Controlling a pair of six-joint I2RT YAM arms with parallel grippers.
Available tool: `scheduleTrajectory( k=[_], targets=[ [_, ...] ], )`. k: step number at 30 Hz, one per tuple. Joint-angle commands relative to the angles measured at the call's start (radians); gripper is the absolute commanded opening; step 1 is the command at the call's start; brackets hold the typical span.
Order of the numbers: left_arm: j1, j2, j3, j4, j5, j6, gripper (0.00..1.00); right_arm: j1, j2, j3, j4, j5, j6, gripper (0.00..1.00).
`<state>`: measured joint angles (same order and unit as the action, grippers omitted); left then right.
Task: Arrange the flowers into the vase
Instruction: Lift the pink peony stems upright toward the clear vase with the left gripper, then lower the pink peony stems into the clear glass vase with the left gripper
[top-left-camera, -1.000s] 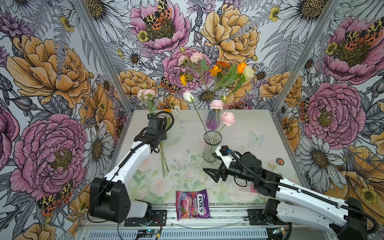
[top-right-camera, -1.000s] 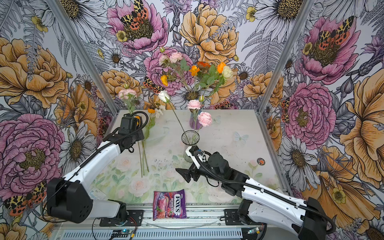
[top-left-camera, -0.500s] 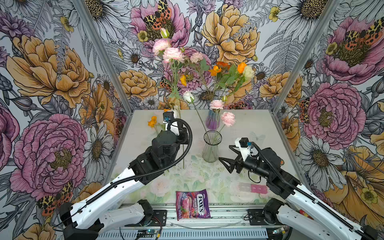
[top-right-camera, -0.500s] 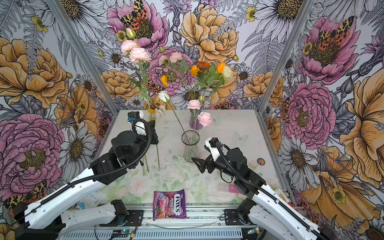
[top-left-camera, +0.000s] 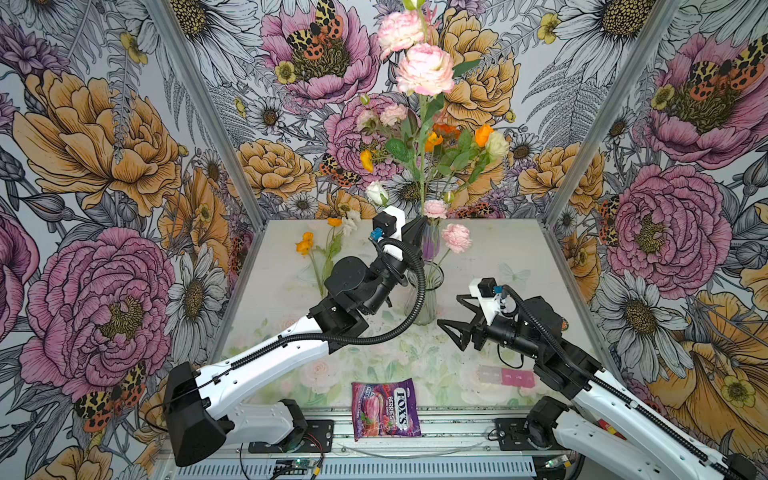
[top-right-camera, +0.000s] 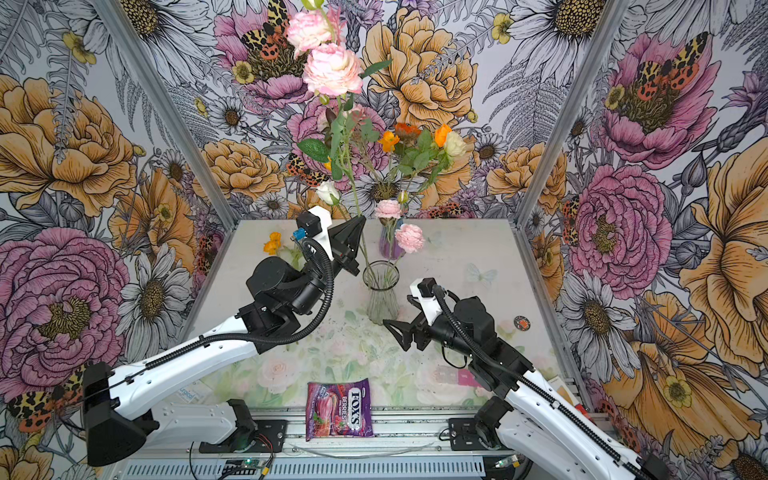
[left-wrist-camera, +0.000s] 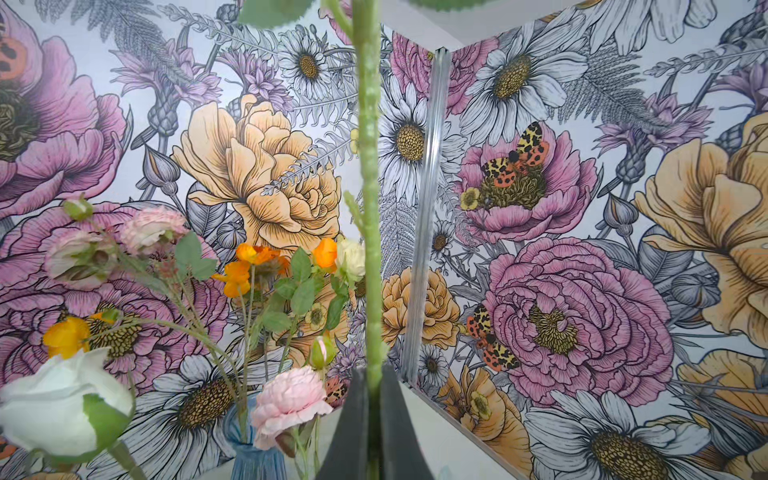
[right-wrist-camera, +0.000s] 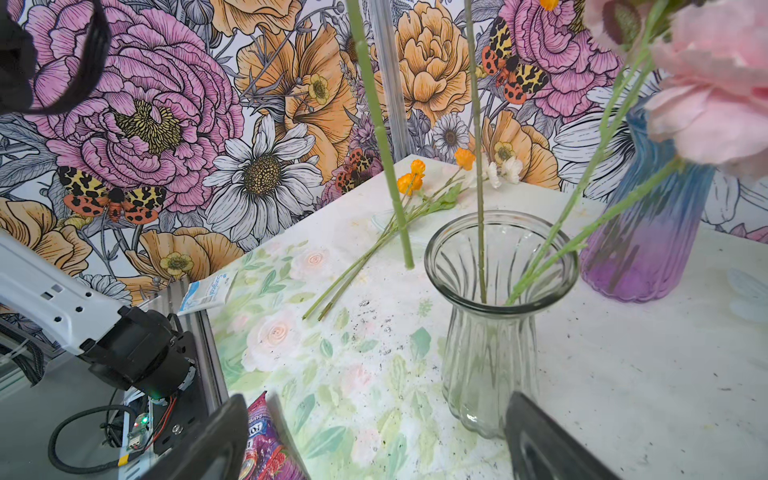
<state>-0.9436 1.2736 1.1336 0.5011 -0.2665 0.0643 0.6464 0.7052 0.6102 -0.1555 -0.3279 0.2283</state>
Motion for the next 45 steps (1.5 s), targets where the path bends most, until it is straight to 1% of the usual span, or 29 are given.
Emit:
scheduleTrajectory(
  k=[1,4,8,14,17,22,25,30,37,43,45],
  targets=[
    [-0.004,0.032,-0.025,0.229,0.039,0.039,0.0,-0.008,-0.018,-0.012,-0.001,-0.014,0.015,0.97],
    [-0.004,0.078,-0.04,0.338,-0.001,0.056,0.0,-0.011,-0.012,-0.011,-0.001,-0.018,0.011,0.97],
    [-0.005,0.122,-0.042,0.344,-0.037,0.09,0.0,-0.014,-0.004,-0.005,-0.001,-0.026,0.001,0.97],
    [-0.005,0.166,-0.136,0.462,-0.078,0.087,0.0,-0.02,0.009,-0.008,-0.002,-0.032,-0.01,0.97],
    [-0.005,0.182,-0.192,0.531,-0.098,0.073,0.0,-0.022,0.013,-0.007,-0.001,-0.04,-0.011,0.97],
    [-0.007,0.234,-0.288,0.698,-0.129,0.039,0.0,-0.021,0.038,0.004,-0.001,-0.057,-0.01,0.97],
    [-0.01,0.274,-0.326,0.782,-0.153,0.011,0.0,-0.022,0.049,0.007,0.001,-0.063,-0.009,0.97],
    [-0.032,0.344,-0.356,0.888,-0.192,0.006,0.0,-0.022,0.054,0.005,0.001,-0.063,-0.006,0.97],
    [-0.06,0.422,-0.356,0.912,-0.232,0.015,0.0,-0.022,0.056,-0.001,0.001,-0.067,-0.007,0.96],
    [-0.07,0.441,-0.385,0.912,-0.253,0.014,0.0,-0.022,0.059,-0.006,0.001,-0.069,-0.006,0.96],
    [-0.073,0.441,-0.402,0.911,-0.258,0.007,0.03,-0.022,0.059,-0.009,0.002,-0.068,-0.006,0.97]
  ],
)
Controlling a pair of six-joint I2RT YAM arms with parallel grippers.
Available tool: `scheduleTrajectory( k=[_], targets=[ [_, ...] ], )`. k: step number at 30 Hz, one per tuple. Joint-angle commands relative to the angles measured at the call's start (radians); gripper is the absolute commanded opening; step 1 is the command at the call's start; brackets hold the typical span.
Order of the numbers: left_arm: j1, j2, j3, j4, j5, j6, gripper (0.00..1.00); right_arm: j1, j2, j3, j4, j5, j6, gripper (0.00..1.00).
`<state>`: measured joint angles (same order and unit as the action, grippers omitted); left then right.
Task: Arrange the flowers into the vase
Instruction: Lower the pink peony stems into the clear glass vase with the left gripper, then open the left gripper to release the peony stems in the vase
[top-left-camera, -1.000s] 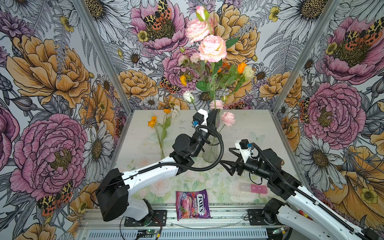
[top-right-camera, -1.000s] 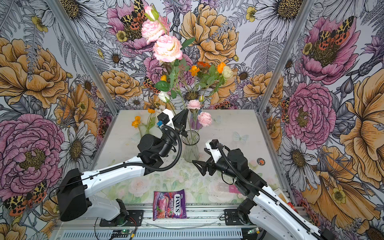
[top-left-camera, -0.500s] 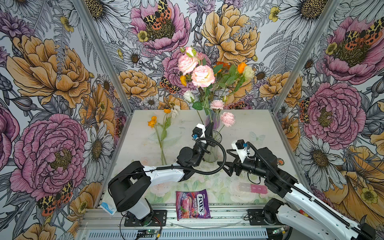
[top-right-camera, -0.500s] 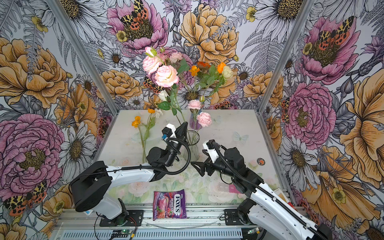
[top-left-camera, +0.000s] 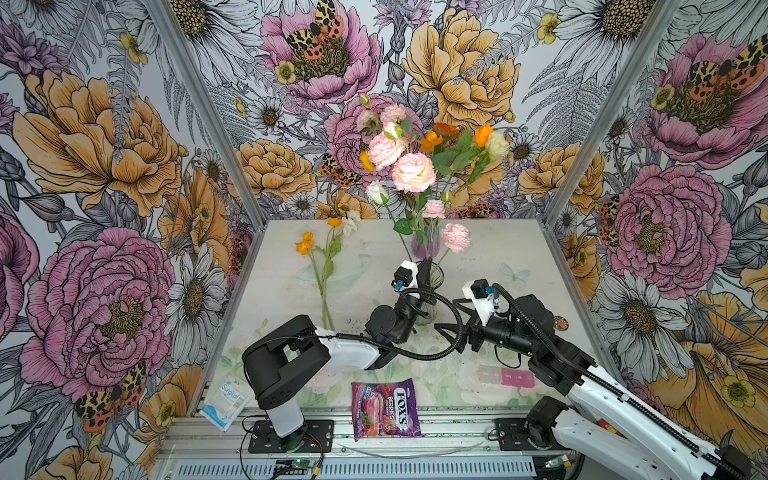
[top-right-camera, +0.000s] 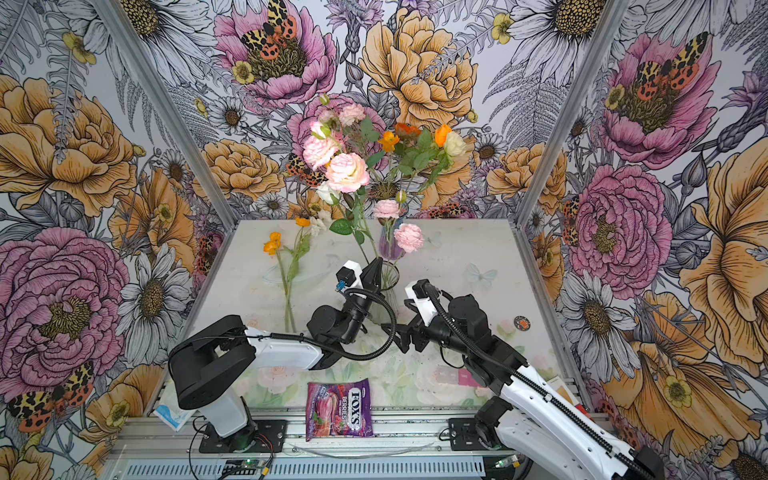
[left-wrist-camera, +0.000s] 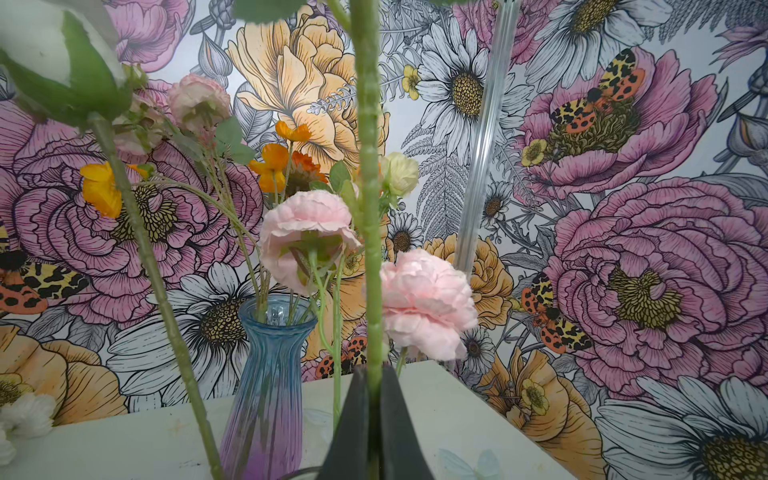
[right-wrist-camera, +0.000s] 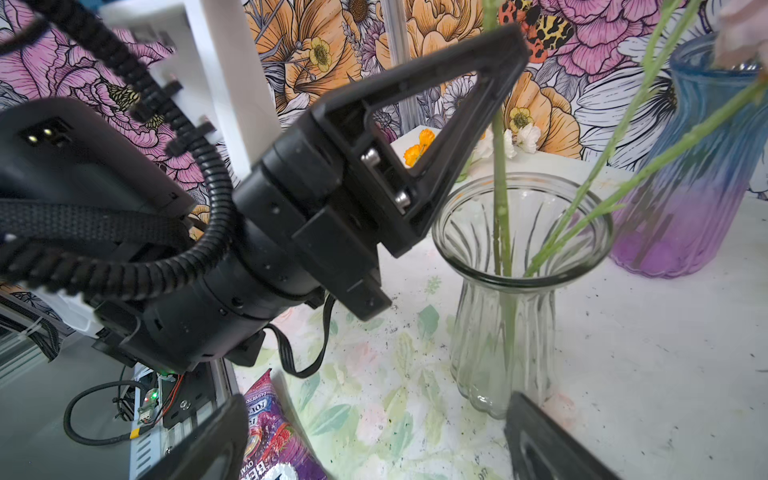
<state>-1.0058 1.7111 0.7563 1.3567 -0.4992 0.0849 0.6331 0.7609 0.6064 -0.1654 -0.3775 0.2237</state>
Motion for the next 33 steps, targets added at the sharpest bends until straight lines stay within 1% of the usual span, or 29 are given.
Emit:
scheduleTrajectory(
  k=[1,7,9,11,12,14,17,18,19,21,26,28,29,30,31,33],
  targets=[
    [-0.011,0.003,-0.035,0.056,-0.027,-0.02,0.05,-0.007,0.003,-0.005,0.012,-0.02,-0.002,0.97],
    [-0.014,0.01,-0.079,0.056,-0.05,-0.043,0.08,-0.008,0.011,-0.006,0.013,-0.022,-0.001,0.96],
    [-0.014,0.012,-0.086,0.056,-0.058,-0.047,0.13,-0.008,0.011,-0.005,0.014,-0.022,0.0,0.97],
    [-0.014,0.014,-0.093,0.055,-0.062,-0.047,0.15,-0.008,0.014,-0.006,0.015,-0.022,0.001,0.97],
    [-0.015,0.013,-0.095,0.056,-0.065,-0.049,0.19,-0.008,0.015,-0.006,0.016,-0.024,0.002,0.96],
    [-0.015,0.015,-0.099,0.056,-0.065,-0.048,0.23,-0.009,0.017,-0.006,0.018,-0.025,0.003,0.97],
    [-0.018,0.012,-0.107,0.056,-0.067,-0.047,0.26,-0.009,0.023,-0.004,0.023,-0.026,0.008,0.97],
    [-0.02,0.012,-0.109,0.056,-0.072,-0.046,0.29,-0.008,0.024,-0.004,0.025,-0.028,0.009,0.96],
    [-0.024,0.009,-0.11,0.056,-0.078,-0.043,0.34,-0.008,0.026,-0.006,0.027,-0.028,0.009,0.96],
    [-0.027,0.004,-0.113,0.054,-0.089,-0.035,0.39,-0.007,0.031,-0.005,0.032,-0.03,0.011,0.96],
    [-0.037,-0.022,-0.119,0.04,-0.125,-0.015,0.59,-0.009,0.041,-0.006,0.048,-0.038,0.021,0.96],
    [-0.04,-0.041,-0.117,-0.001,-0.138,-0.011,0.65,-0.008,0.042,-0.007,0.052,-0.041,0.024,0.96],
    [-0.041,-0.055,-0.113,-0.04,-0.15,-0.015,0.67,-0.009,0.043,-0.007,0.055,-0.041,0.024,0.96],
    [-0.041,-0.069,-0.107,-0.089,-0.169,-0.027,0.71,-0.007,0.045,-0.008,0.058,-0.043,0.024,0.96],
    [-0.041,-0.088,-0.099,-0.143,-0.18,-0.041,0.72,-0.009,0.045,-0.008,0.059,-0.042,0.026,0.96],
    [-0.037,-0.141,-0.071,-0.312,-0.18,-0.08,0.74,-0.008,0.047,-0.008,0.062,-0.044,0.026,0.96]
  ],
)
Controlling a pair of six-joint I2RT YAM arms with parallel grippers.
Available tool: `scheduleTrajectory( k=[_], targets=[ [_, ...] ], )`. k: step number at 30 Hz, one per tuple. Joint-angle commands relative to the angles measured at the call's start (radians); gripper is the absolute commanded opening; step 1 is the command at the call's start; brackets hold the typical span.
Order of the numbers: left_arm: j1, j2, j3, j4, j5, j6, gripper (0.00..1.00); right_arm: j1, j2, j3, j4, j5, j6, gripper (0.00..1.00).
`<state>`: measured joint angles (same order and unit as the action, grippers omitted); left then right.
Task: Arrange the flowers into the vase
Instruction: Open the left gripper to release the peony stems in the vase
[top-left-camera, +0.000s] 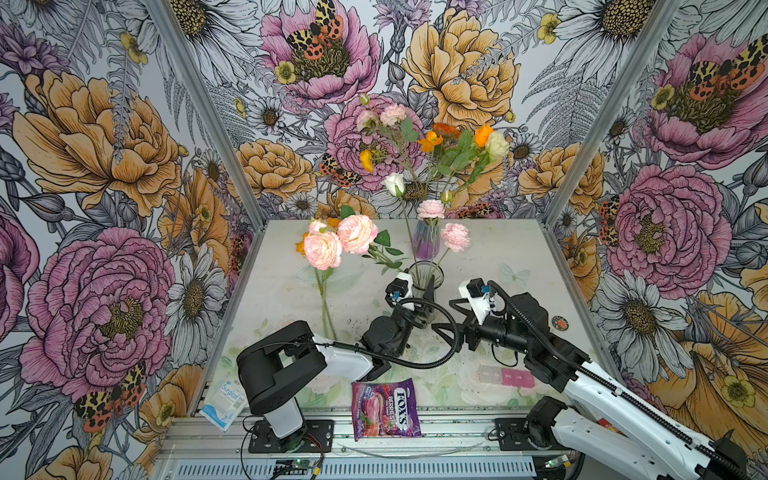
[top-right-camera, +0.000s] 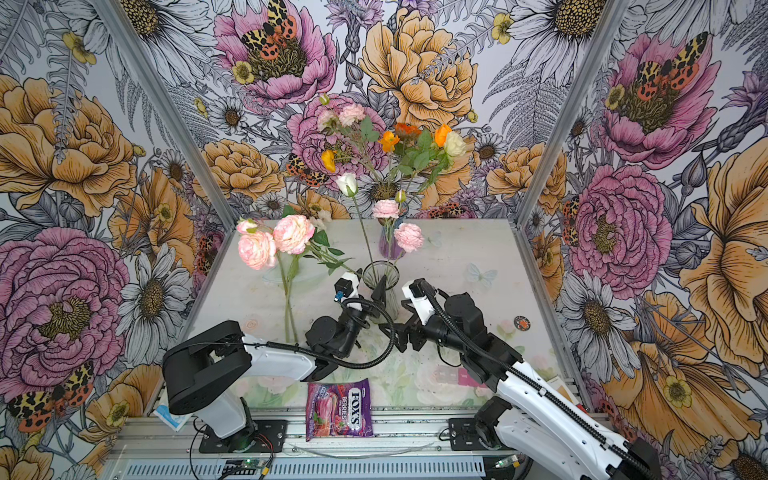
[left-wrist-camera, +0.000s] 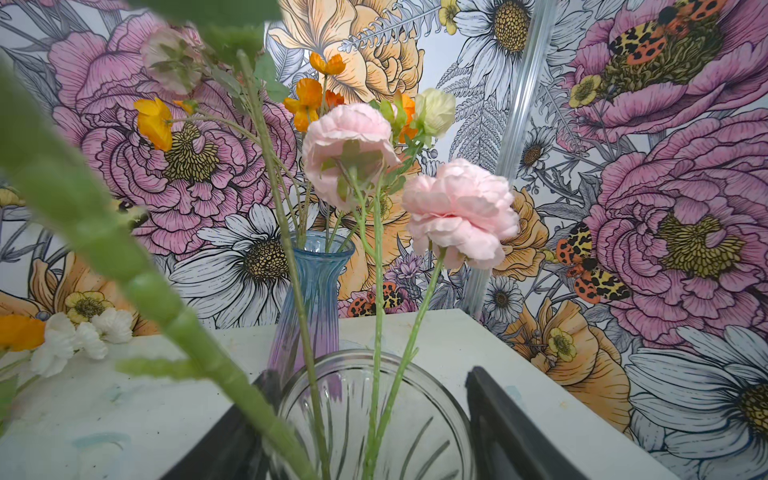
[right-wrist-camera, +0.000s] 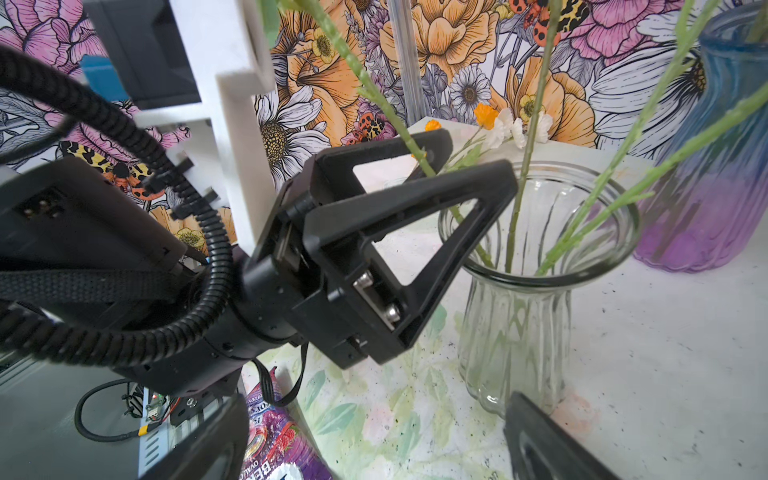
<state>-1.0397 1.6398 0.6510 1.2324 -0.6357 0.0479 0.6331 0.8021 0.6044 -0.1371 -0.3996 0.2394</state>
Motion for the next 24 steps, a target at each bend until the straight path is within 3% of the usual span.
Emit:
scheduleTrajectory(
  k=[1,7,12,16,24],
  targets=[
    [0.0,-0.095,0.057,-0.275,-0.049,-0.062,0.75,-0.008,0.006,-0.006,0.034,-0.022,0.01,0.96],
    [0.043,-0.211,0.235,-0.822,-0.032,-0.228,0.83,-0.007,0.017,-0.012,0.061,-0.033,0.024,0.96],
    [0.145,-0.258,0.383,-1.224,0.072,-0.429,0.97,-0.007,0.024,-0.022,0.103,-0.046,0.046,0.96],
    [0.163,-0.306,0.408,-1.336,0.148,-0.453,0.99,-0.008,0.029,-0.029,0.13,-0.054,0.062,0.96],
    [0.172,-0.45,0.339,-1.429,0.324,-0.387,0.99,-0.007,0.025,-0.024,0.132,-0.053,0.066,0.96]
  ],
)
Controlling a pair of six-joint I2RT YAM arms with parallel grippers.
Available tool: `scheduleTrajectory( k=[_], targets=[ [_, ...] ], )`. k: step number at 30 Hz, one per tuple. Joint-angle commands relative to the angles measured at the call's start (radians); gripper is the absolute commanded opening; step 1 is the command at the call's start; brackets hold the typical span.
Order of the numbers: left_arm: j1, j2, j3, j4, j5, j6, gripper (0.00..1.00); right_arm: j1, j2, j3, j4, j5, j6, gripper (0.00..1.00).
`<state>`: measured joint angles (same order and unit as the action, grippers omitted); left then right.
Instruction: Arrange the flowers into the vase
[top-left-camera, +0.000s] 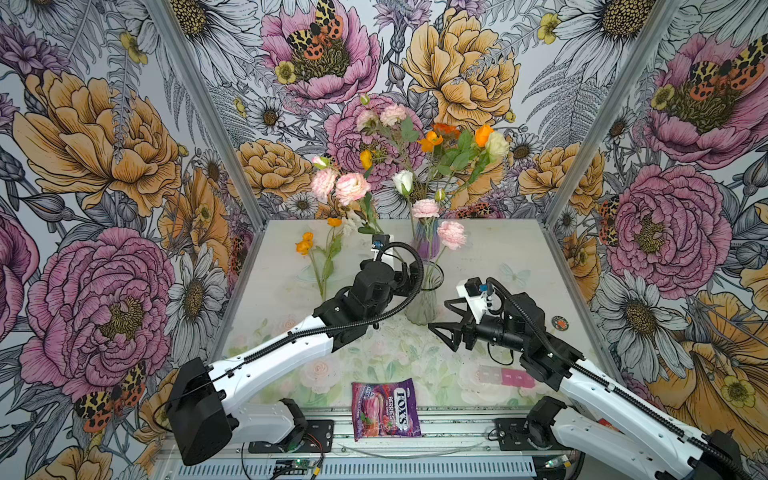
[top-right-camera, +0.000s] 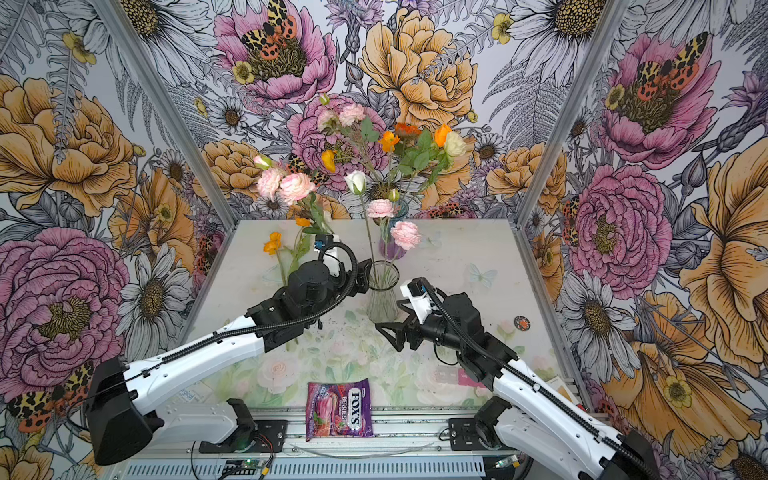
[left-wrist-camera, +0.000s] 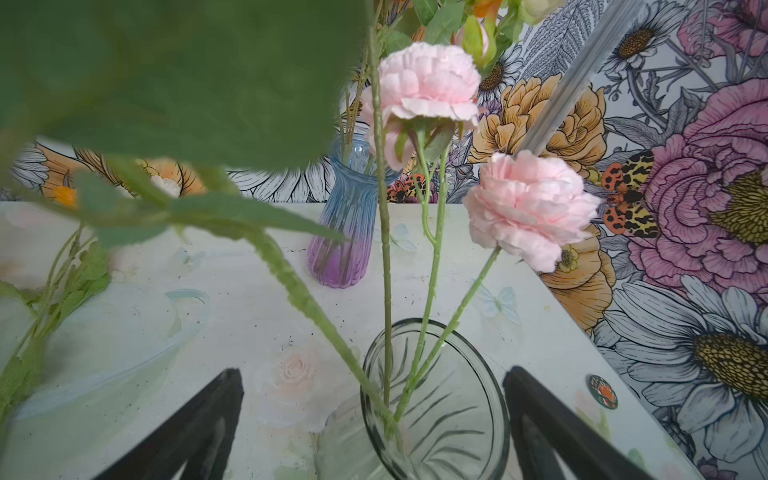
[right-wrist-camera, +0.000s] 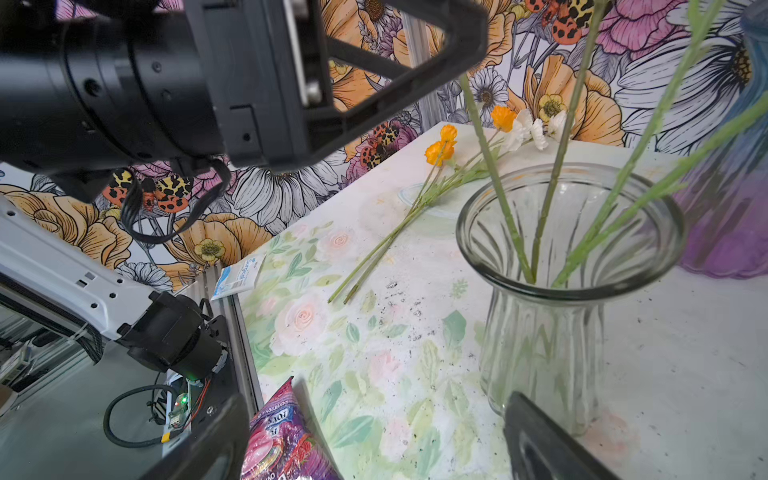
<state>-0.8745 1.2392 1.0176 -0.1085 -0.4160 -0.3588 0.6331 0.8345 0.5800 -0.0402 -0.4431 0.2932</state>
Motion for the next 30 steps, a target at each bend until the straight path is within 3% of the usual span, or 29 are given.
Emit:
scheduleTrajectory(
  k=[1,5,13,18,22,26,30],
  targets=[
    [0.01,-0.068,-0.034,-0.106,0.124,0.032,0.99,-0.007,-0.009,-0.001,0.036,-0.009,0.013,0.96],
    [0.013,-0.155,-0.067,-0.16,0.178,0.074,0.99,-0.007,-0.015,0.0,0.032,-0.007,0.013,0.96],
    [0.04,-0.412,-0.188,-0.261,0.178,0.095,0.97,-0.007,-0.043,-0.004,0.022,-0.003,0.008,0.96],
    [0.104,-0.517,-0.237,-0.402,0.062,0.012,0.88,0.015,-0.045,0.013,0.02,-0.003,0.008,0.96],
    [0.275,-0.49,-0.262,-0.525,0.02,-0.127,0.77,0.103,-0.033,0.027,0.037,0.058,-0.01,0.95],
    [0.509,-0.348,-0.285,-0.533,0.178,-0.176,0.63,0.197,-0.023,0.015,0.128,0.077,-0.007,0.95],
    [0.628,-0.163,-0.269,-0.453,0.273,-0.124,0.59,0.238,0.018,0.004,0.201,0.06,0.016,0.95]
  ],
)
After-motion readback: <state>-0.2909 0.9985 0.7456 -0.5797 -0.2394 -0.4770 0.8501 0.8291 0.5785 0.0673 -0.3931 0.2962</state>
